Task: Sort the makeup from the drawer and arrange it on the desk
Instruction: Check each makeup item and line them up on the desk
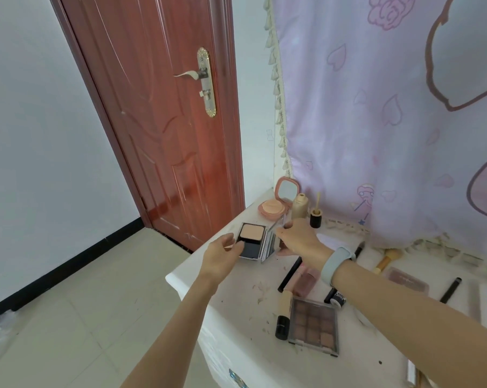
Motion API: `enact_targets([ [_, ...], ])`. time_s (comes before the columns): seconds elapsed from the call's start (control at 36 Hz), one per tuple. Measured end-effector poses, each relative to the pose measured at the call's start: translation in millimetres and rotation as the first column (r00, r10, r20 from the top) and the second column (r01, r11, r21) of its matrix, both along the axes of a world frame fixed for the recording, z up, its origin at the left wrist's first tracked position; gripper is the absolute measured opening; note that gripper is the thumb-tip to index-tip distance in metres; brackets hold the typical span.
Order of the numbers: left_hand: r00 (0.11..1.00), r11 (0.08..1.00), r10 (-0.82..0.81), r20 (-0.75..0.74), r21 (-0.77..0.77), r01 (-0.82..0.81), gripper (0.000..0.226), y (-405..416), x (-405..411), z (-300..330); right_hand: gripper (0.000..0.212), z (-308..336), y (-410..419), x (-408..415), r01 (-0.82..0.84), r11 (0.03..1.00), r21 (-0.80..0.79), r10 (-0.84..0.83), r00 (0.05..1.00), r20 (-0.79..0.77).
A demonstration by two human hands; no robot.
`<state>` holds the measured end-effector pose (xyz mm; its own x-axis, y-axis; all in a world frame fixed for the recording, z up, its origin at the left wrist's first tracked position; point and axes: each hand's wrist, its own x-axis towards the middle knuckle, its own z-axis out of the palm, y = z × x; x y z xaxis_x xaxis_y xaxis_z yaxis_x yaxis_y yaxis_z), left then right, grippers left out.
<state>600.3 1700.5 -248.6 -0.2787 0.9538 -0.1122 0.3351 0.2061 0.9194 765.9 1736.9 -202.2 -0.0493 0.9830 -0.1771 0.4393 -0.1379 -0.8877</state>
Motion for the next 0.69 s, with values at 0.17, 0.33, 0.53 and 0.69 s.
enact_targets([
  [0.17,0.877,0.995,-0.101,-0.47,-0.055,0.085,0.057,13,-5,-16,0.012,-11,9,-12,0.088,0.995,-0.052,-0.093,0.989,-0.117],
  [0.33,0.765,0.985,-0.171,-0.622,-0.12,0.123,0.078,29,-20,-30,0.027,-17,19,-19,0.123,0.989,-0.084,-0.136,0.976,-0.171],
  [0.53,0.729,0.984,-0.18,-0.661,-0.131,0.124,0.072,41,-27,-33,0.025,-21,27,-20,0.095,0.982,-0.163,-0.134,0.96,-0.246],
  [0.69,0.724,0.988,-0.143,-0.674,-0.05,0.148,0.072,28,-23,-29,0.015,-21,19,5,0.002,0.99,-0.142,-0.046,0.95,-0.308],
])
